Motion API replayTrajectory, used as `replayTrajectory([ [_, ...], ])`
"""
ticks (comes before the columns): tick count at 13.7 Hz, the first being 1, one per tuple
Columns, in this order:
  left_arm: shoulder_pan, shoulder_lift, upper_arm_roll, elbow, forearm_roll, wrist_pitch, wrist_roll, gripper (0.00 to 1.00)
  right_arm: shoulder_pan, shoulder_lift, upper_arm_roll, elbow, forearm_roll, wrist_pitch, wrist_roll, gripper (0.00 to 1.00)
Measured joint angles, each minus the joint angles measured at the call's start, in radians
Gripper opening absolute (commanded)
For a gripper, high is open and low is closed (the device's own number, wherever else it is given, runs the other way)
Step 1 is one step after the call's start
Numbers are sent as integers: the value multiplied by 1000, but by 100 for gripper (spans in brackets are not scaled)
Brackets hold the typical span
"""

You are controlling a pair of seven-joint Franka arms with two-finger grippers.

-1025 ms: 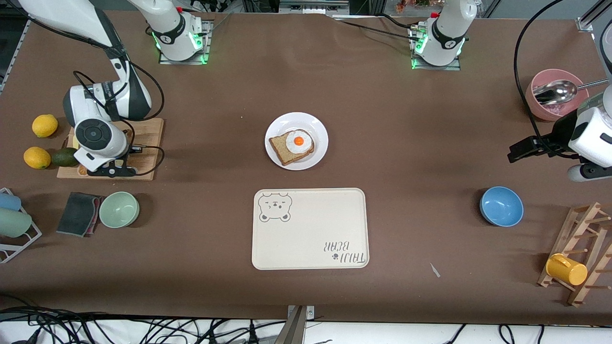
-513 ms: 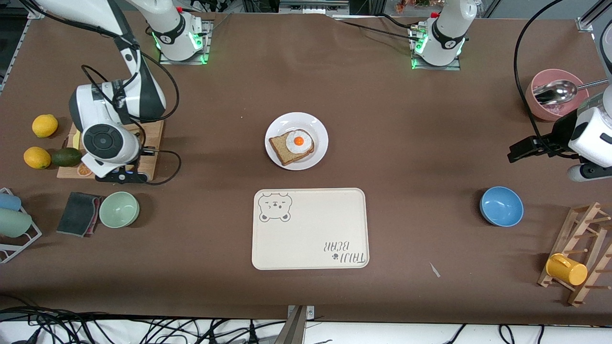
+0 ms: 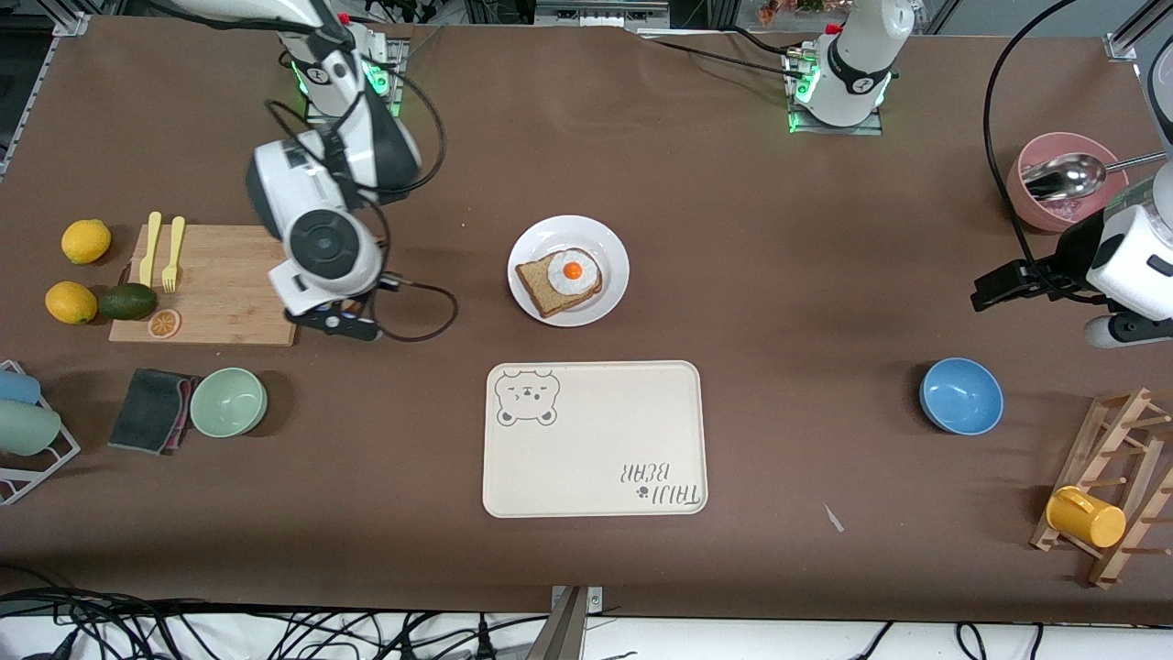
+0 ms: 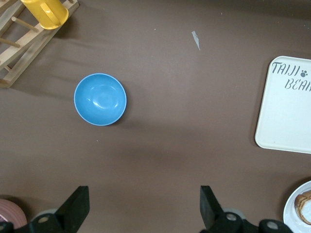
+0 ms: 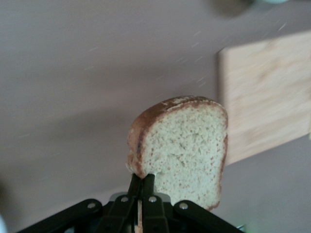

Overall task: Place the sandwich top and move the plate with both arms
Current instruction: 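Carry the bread slice with the right gripper over the white plate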

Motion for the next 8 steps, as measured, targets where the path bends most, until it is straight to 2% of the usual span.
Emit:
replayTrajectory([
  [3, -2, -1, -4, 1, 0, -1, 0, 100, 119, 56, 1, 83, 76, -6, 206, 0],
  [8, -7, -5, -11, 7, 0, -7, 0, 100, 289, 204, 3, 247, 125, -3, 503, 0],
])
